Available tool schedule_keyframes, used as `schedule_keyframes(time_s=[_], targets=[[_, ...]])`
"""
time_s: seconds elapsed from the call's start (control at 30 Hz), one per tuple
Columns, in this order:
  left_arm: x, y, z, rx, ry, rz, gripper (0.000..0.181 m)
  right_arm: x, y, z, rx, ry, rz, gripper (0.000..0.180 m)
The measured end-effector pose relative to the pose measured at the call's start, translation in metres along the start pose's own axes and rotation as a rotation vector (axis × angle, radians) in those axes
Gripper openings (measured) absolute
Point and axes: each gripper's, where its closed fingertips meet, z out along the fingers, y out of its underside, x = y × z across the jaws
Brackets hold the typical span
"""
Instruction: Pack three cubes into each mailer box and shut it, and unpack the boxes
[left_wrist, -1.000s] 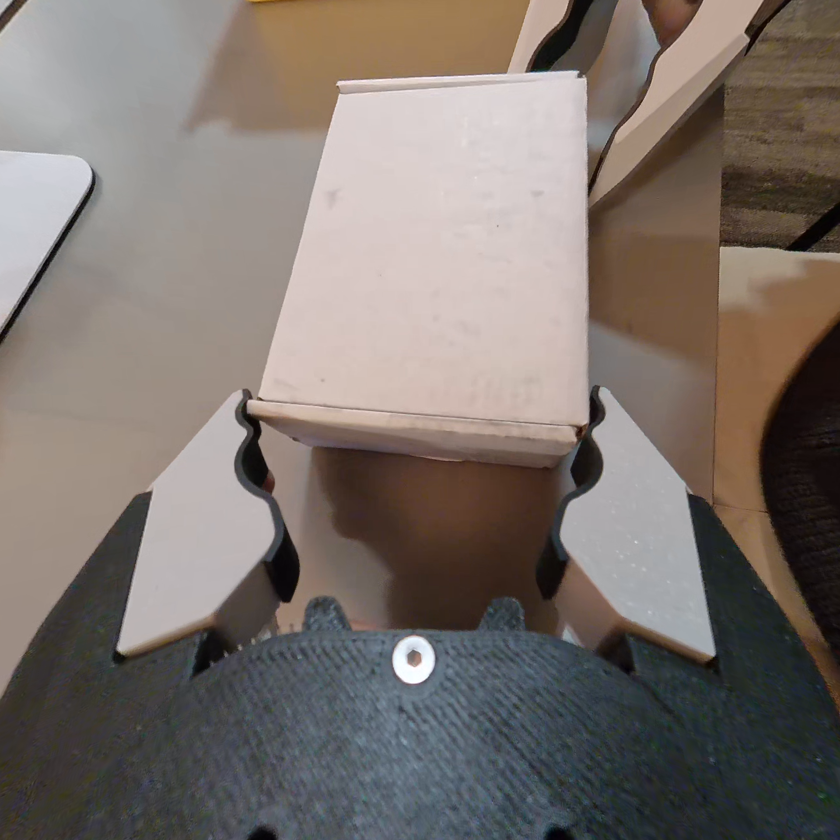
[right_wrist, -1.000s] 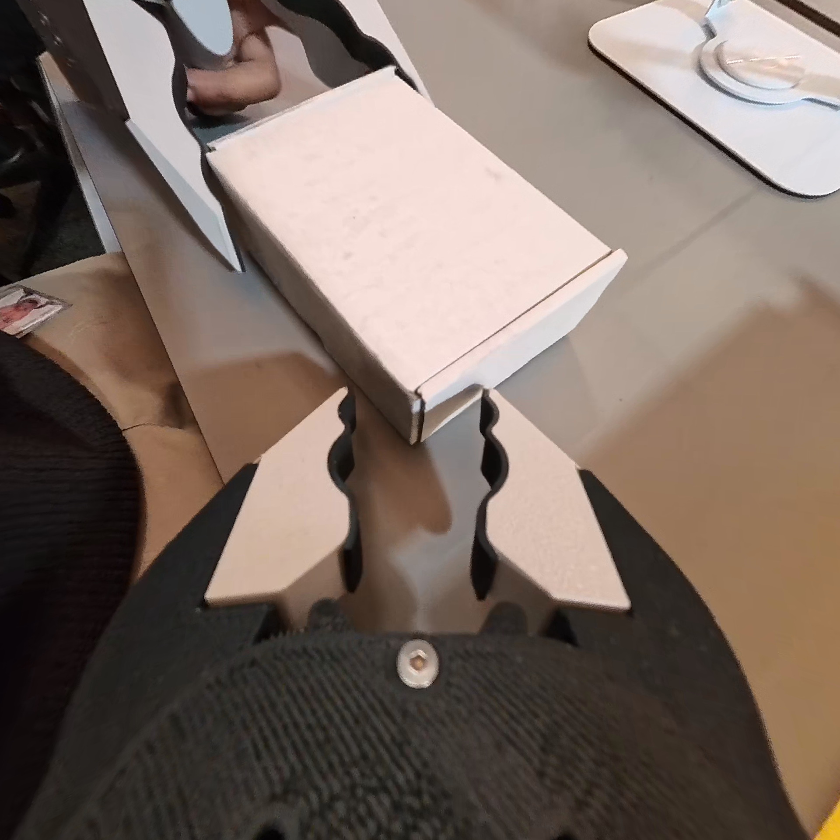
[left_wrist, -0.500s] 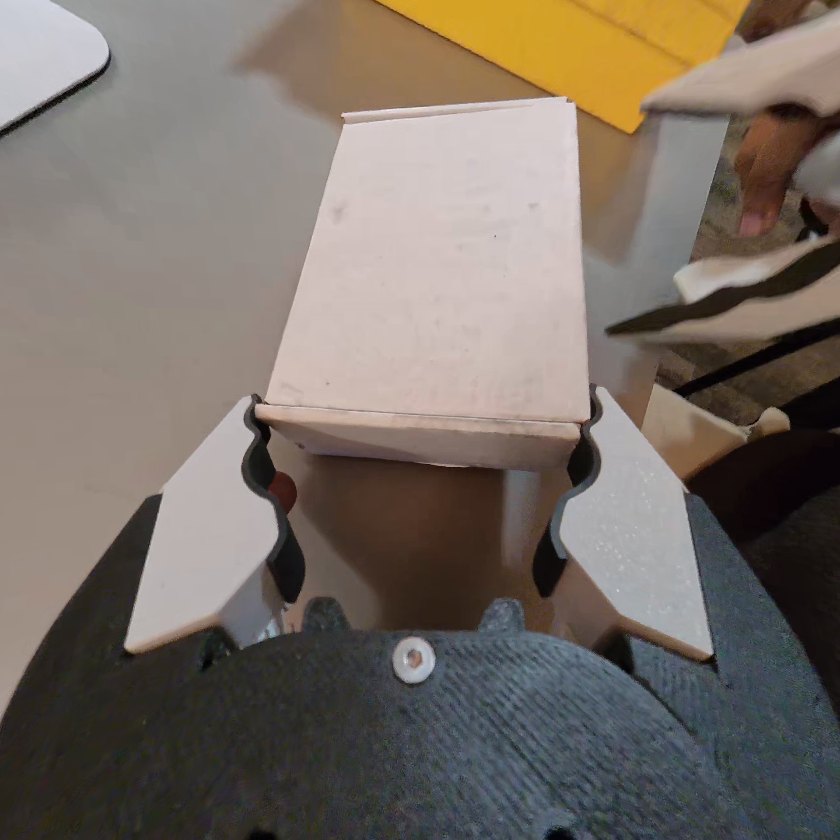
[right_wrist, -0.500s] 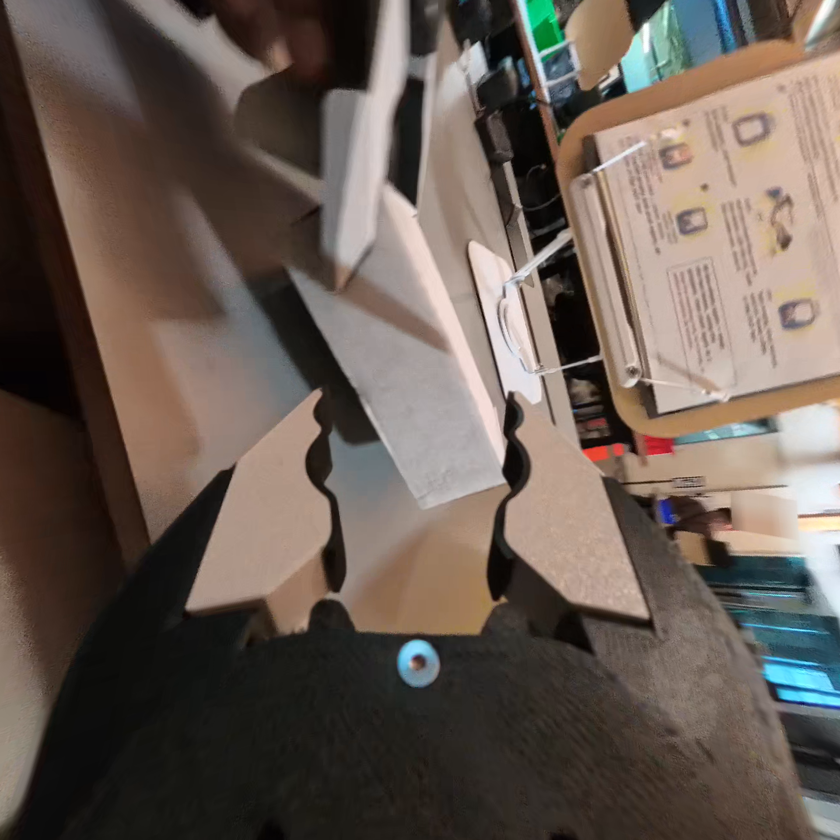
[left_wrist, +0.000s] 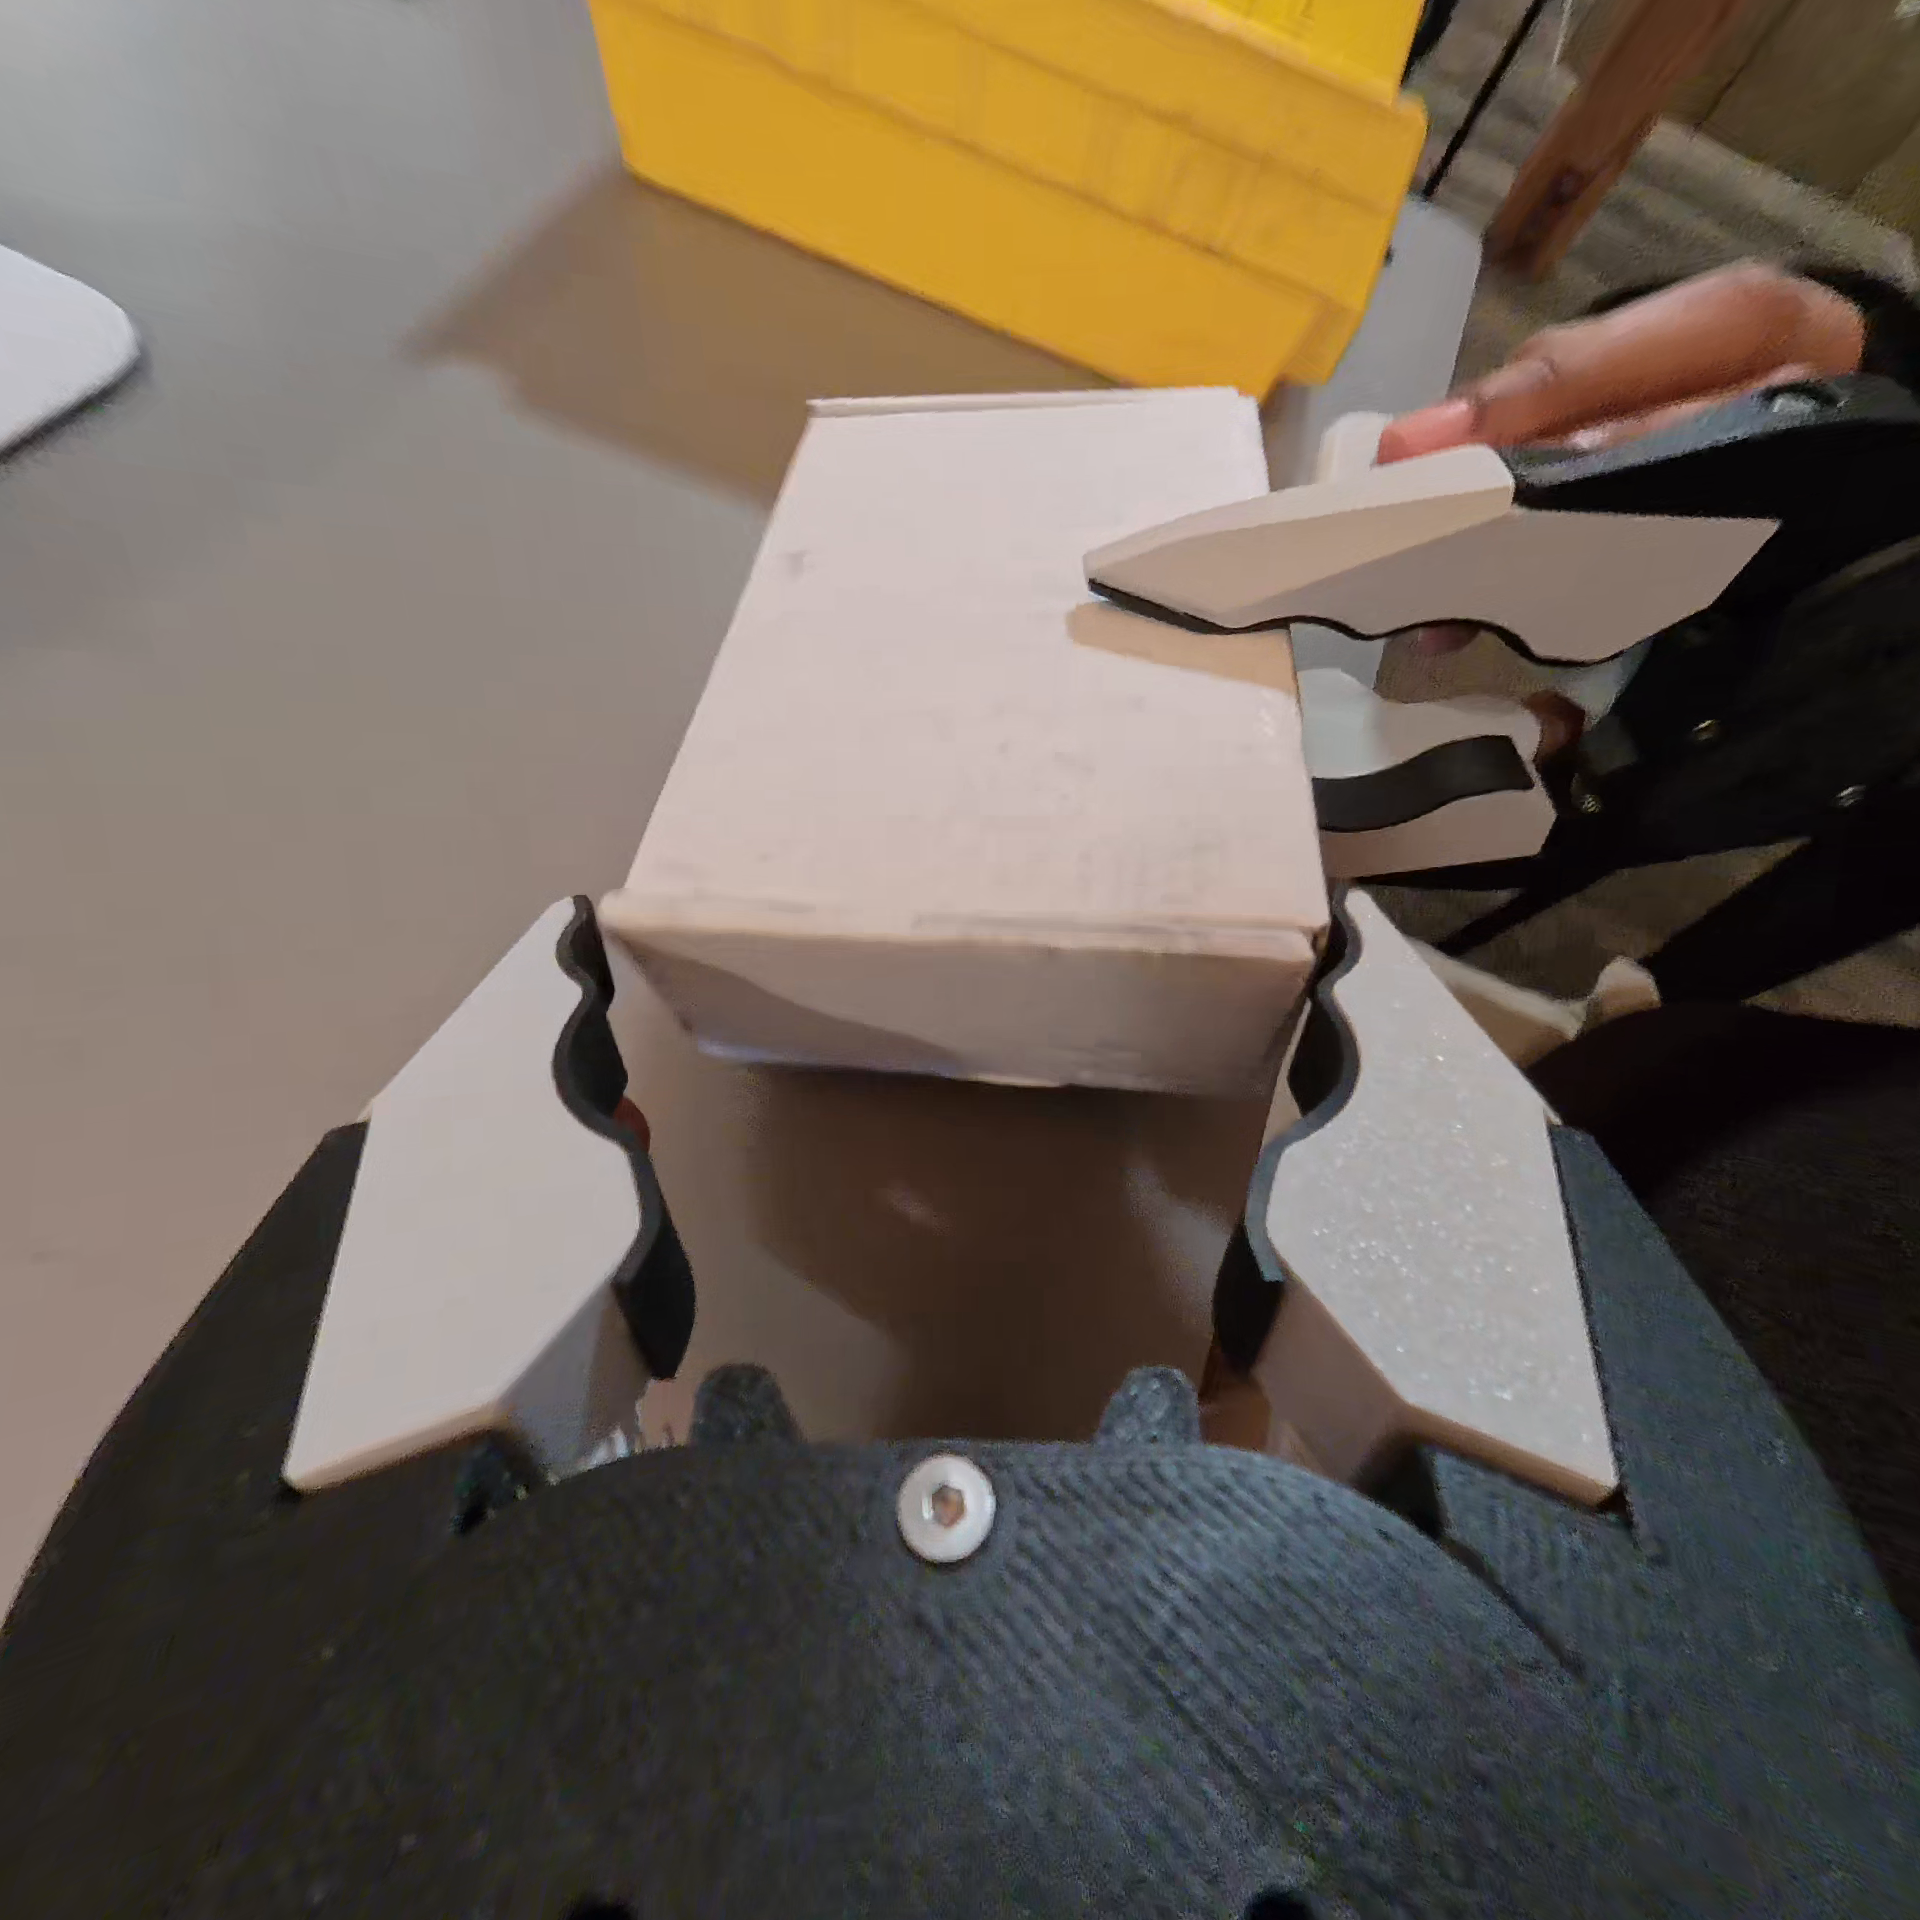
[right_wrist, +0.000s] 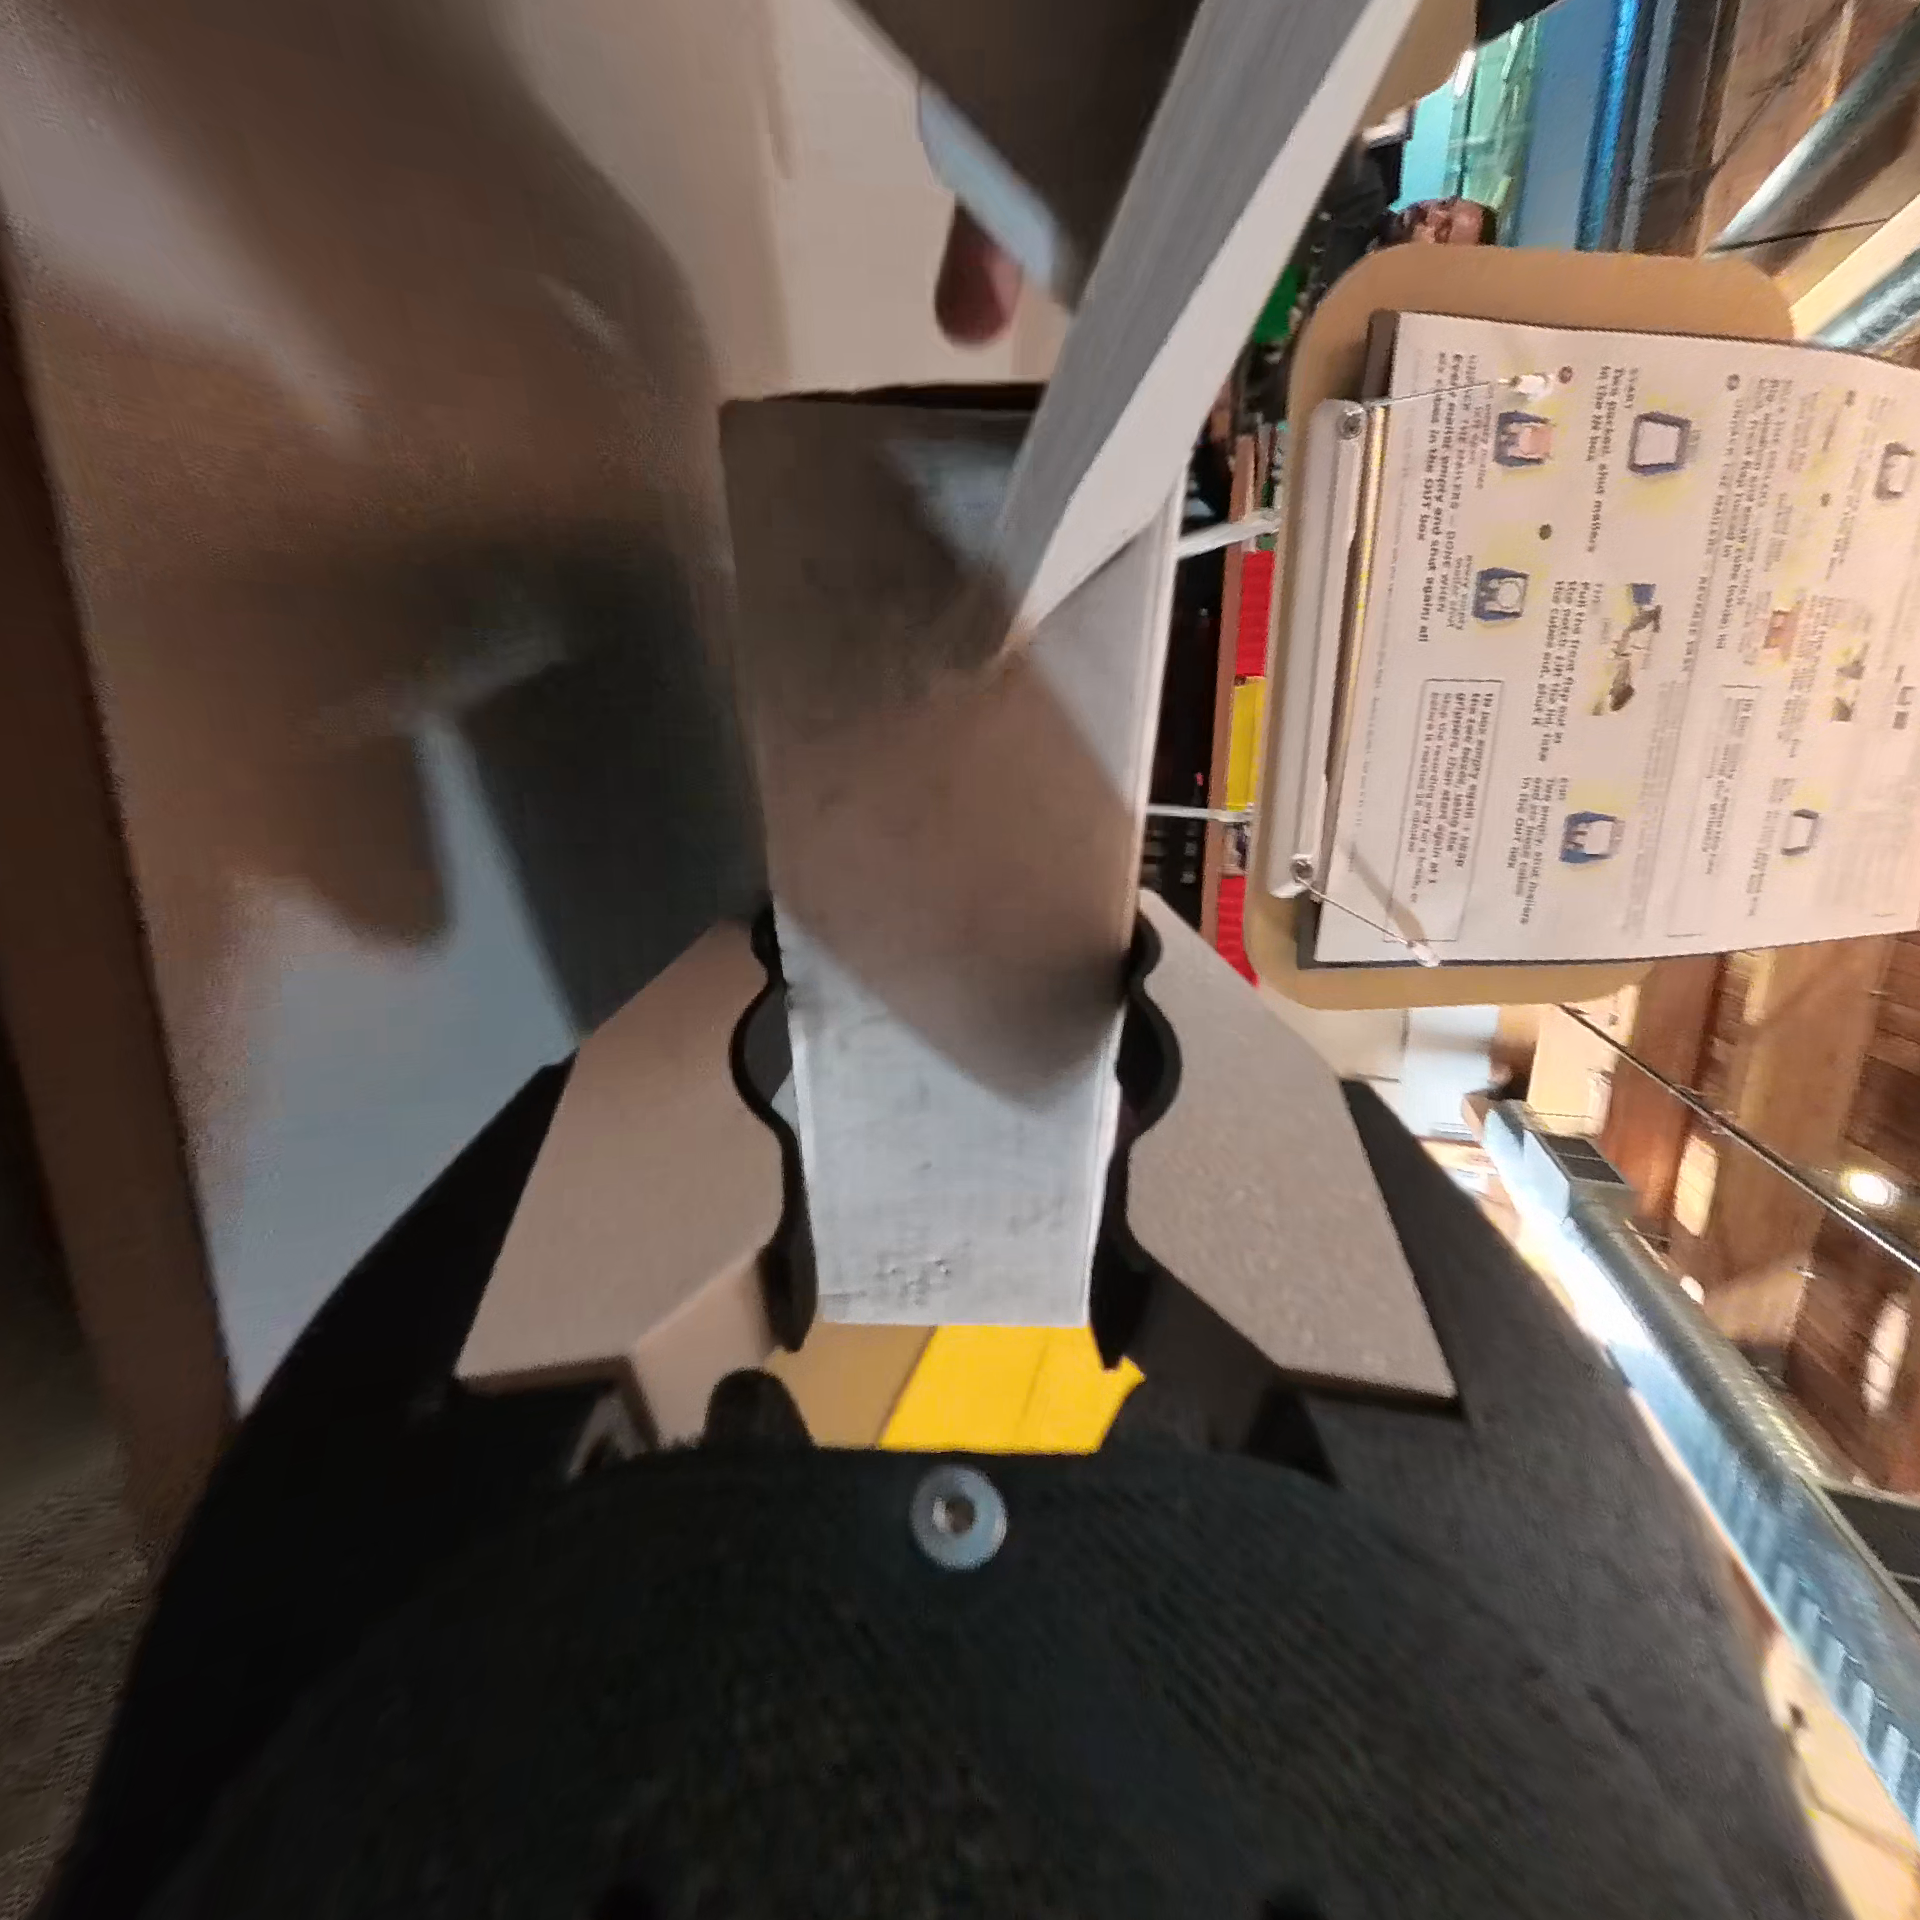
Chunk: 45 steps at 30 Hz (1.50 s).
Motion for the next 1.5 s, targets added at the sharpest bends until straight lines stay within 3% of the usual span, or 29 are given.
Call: schedule_keyframes(time_s=[0.17, 0.27, 0.5, 0.63, 0.77, 1.03, 1.13, 1.27, 1.4, 1.5], targets=[[-0.019, -0.024, -0.033, 0.156, -0.005, -0.112, 0.130, 0.061, 0.040, -0.018, -0.094, 0.188, -0.074, 0.062], [-0.025, -0.016, -0.039, 0.151, 0.021, -0.153, 0.124, 0.107, 0.090, -0.035, -0.185, 0.262, -0.090, 0.062], [-0.019, 0.000, -0.025, 0.074, 0.016, -0.114, 0.122, 0.123, 0.266, -0.024, -0.377, 0.100, -0.030, 0.062], [-0.011, 0.007, -0.020, 0.044, 0.050, -0.092, 0.116, 0.090, 0.318, -0.001, -0.388, -0.024, 0.006, 0.062], [-0.008, 0.010, -0.015, 0.028, 0.063, -0.072, 0.115, 0.051, 0.326, 0.024, -0.363, -0.124, -0.031, 0.062], [-0.013, 0.018, -0.007, 0.015, 0.069, -0.099, 0.114, 0.047, 0.333, 0.053, -0.303, -0.164, 0.071, 0.064], [-0.015, 0.019, -0.008, 0.009, 0.060, -0.087, 0.113, 0.039, 0.349, 0.048, -0.404, -0.261, 0.205, 0.097], [-0.015, 0.018, -0.012, 0.021, 0.068, -0.091, 0.113, 0.029, 0.359, 0.025, -0.487, -0.328, 0.358, 0.103], [-0.017, 0.025, -0.009, 0.015, 0.090, -0.127, 0.112, 0.031, 0.350, 0.001, -0.475, -0.337, 0.508, 0.090], [-0.015, 0.026, -0.008, 0.013, 0.098, -0.127, 0.112, 0.018, 0.330, -0.008, -0.409, -0.447, 0.581, 0.040]])
